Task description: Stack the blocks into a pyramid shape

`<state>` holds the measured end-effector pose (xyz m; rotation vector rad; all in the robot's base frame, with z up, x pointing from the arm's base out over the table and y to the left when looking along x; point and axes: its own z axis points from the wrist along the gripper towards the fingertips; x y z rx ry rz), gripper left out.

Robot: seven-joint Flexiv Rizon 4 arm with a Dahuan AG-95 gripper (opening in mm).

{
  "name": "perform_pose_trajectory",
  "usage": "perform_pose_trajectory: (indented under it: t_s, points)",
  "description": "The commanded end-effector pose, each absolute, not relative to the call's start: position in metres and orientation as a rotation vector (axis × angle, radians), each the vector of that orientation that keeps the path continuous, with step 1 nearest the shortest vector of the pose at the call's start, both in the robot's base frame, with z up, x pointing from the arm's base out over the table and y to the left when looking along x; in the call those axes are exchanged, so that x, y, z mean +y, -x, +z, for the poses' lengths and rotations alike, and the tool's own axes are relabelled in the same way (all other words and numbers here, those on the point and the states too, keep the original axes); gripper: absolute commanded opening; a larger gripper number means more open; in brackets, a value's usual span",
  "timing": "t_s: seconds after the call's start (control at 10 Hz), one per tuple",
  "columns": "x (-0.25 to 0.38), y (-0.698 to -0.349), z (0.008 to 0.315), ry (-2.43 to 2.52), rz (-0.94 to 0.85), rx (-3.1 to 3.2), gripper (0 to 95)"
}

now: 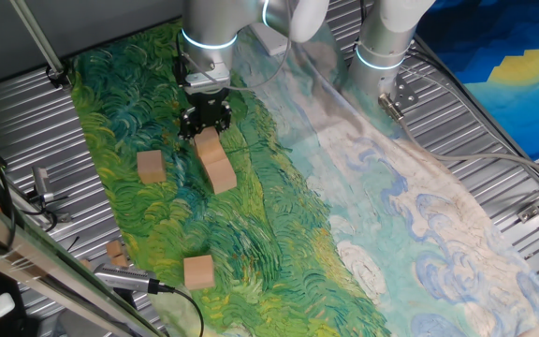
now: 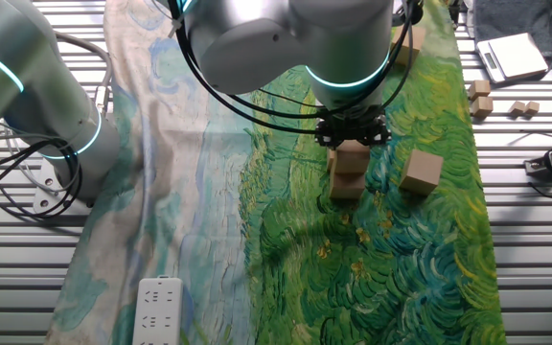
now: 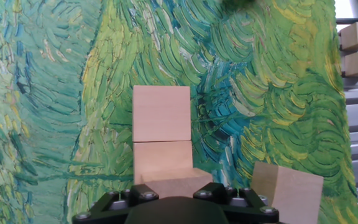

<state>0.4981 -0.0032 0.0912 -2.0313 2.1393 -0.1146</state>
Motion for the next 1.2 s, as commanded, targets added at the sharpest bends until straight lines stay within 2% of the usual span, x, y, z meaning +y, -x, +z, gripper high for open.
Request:
perform_pose_trajectory:
  t_s: [0.1, 0.6, 0.7, 1.2]
  points:
    - [-0.0036, -0.4979, 0.0908, 2.036, -0.116, 2.136, 0.0]
    - [-0.0036, -0.4979, 0.0908, 2.04, -0.117, 2.128, 0.0]
    - [-0.0036, -0.4976, 0.0907, 2.041, -0.118, 2.127, 19.0]
    - [-0.0037, -0.4972, 0.0905, 2.049, -0.124, 2.112, 19.0]
